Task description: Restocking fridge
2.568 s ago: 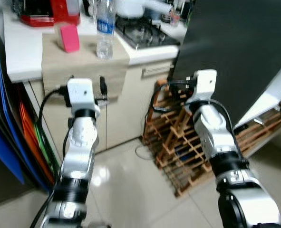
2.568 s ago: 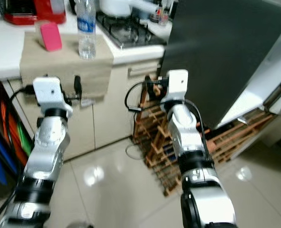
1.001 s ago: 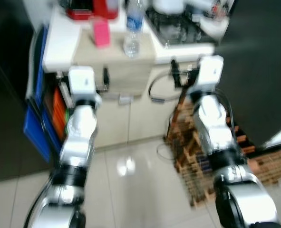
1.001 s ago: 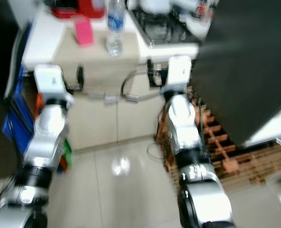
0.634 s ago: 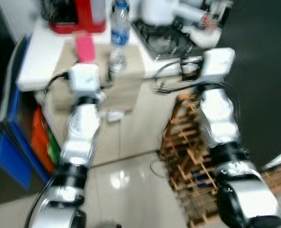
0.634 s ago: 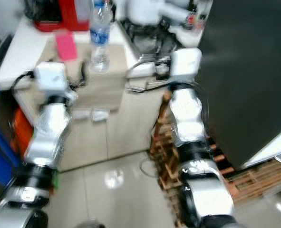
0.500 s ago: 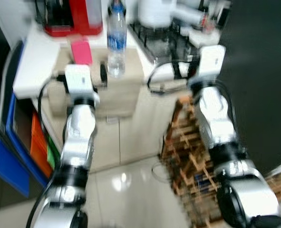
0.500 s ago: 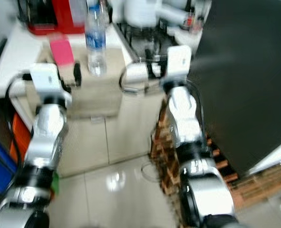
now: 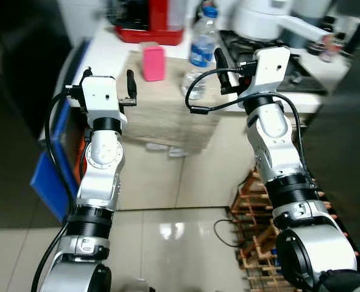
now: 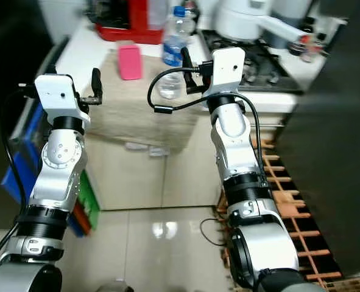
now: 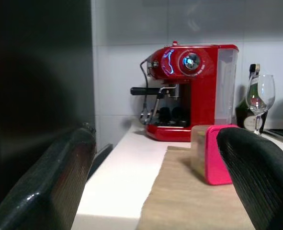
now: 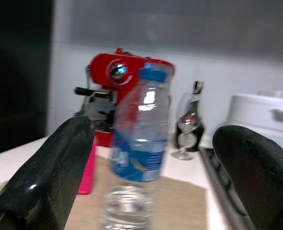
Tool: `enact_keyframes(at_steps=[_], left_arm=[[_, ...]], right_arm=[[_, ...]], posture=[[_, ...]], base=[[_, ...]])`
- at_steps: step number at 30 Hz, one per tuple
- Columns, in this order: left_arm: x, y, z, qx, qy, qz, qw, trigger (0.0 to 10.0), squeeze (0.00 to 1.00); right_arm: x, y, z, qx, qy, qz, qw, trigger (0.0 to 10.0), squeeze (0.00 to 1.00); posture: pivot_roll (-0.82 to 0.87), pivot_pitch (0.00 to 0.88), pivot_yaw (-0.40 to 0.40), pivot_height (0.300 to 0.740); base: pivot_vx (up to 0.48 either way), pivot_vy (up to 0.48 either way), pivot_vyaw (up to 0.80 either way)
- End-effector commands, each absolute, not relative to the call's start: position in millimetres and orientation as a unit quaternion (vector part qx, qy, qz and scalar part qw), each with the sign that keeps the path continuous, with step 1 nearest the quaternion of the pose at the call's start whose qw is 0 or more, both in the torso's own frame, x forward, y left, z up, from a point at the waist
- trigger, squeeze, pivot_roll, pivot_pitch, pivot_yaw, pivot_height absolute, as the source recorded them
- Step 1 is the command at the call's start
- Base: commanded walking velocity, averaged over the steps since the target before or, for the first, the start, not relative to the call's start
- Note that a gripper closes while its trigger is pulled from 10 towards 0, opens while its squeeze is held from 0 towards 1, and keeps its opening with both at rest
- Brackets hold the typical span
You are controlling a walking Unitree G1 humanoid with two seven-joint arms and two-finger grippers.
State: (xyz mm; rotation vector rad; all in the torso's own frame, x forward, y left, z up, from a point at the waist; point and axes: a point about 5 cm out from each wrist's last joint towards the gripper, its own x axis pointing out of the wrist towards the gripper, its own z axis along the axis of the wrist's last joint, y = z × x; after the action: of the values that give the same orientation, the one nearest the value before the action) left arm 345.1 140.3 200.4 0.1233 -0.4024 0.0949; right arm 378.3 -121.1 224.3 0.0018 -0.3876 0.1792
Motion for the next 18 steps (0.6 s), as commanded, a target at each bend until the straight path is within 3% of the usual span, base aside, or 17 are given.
enact_keyframes(at_steps=[1, 10, 18], left_arm=[[346, 135, 203, 0.079, -0.202, 0.034, 0.976, 10.0, 0.0], [347, 125, 210, 0.101, -0.212, -0.004, 0.972, 10.0, 0.0], [346, 121, 210, 0.08, -0.213, -0.021, 0.974, 10.0, 0.0]], right_arm=[[378, -127, 216, 0.023, -0.171, 0.073, 0.982, 10.0, 0.47], [378, -132, 201, 0.093, -0.13, 0.039, 0.986, 10.0, 0.45], [378, -133, 206, 0.07, -0.139, 0.03, 0.987, 10.0, 0.45]], posture=[[-0.03, 0.0, -0.042, 0.74], [-0.03, 0.0, -0.027, 0.74], [-0.03, 0.0, -0.028, 0.74]], base=[[0.0, 0.0, 0.0], [0.0, 0.0, 0.0], [0.0, 0.0, 0.0]])
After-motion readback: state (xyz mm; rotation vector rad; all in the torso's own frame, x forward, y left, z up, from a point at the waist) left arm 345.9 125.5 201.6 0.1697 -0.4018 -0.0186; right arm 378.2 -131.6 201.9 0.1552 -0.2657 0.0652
